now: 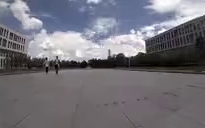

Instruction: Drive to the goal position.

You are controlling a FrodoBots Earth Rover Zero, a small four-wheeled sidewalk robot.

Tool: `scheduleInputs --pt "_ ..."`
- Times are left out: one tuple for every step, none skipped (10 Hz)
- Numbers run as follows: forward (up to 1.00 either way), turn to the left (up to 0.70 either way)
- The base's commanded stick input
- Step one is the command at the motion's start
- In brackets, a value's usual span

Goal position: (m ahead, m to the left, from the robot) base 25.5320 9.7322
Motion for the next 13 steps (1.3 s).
scheduleInputs --pt "0.7 0.0" --pt "0.7 0.0" --pt "0.7 0.02" --pt "0.7 0.06" --pt "0.7 0.03" --pt "0.7 0.0" --pt "0.7 0.0" --pt "0.7 0.0" --pt "0.7 0.0" --pt "0.7 0.0" --pt "0.7 0.03" --pt "0.7 0.09" --pt "0.7 0.04"
